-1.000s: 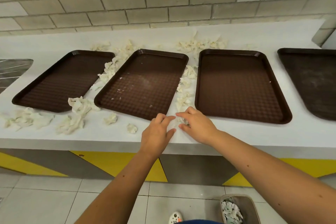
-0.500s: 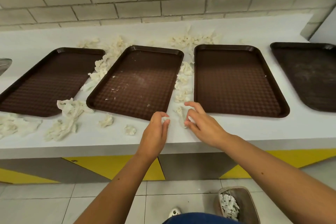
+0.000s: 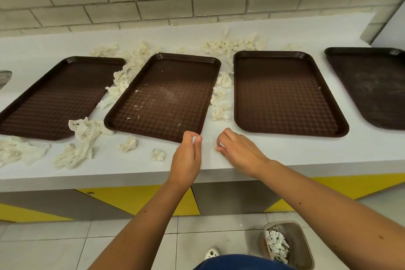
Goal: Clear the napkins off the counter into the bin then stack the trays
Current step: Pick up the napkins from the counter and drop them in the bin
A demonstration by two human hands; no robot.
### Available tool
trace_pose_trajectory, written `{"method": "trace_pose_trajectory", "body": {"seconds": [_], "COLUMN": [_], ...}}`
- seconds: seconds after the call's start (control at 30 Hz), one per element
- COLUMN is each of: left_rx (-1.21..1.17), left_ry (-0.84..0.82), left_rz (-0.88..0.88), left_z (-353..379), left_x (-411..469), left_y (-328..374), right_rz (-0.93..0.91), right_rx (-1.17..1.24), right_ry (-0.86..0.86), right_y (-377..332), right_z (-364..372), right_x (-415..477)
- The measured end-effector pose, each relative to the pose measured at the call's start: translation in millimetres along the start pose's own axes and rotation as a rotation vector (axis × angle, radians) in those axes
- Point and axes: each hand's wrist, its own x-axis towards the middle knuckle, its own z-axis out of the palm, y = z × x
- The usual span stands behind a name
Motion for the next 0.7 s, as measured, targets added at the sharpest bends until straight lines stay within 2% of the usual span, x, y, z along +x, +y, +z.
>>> {"method": "trace_pose_trajectory", "body": {"seconds": [0.1, 0.17, 0.23, 0.3, 0.4, 0.57, 0.7], "left_rx": [0.073, 0.099, 0.076, 0.032, -0.009, -0.01, -0.013], "left_ry": [0.029, 0.047, 0.055, 0.049, 0.06, 0.026, -0.011], "left_rz": [0.003, -0.011, -0.002, 0.02, 0.037, 0.065, 0.091], "left_z": [1, 3, 4, 6, 10, 33, 60], "left_x": [1, 0, -2, -3, -5, -12, -23], "left_y": [0, 1, 4, 10, 22, 55, 84], "right_rz": [-0.009, 0.034, 0.104, 0.148, 0.226, 0.288, 0.347], "right_rx": [-0.081, -0.047, 0.007, -0.045, -0.081, 0.093, 0.286], "right_ry": [-0.002, -0.028, -0.049, -0.045, 0.053, 0.249, 0.32], "right_y": [-2, -7, -7, 0, 18, 44, 65], "right_z": [2, 1, -3, -9, -19, -38, -48], "right_x": [-3, -4, -6, -11, -27, -70, -113]}}
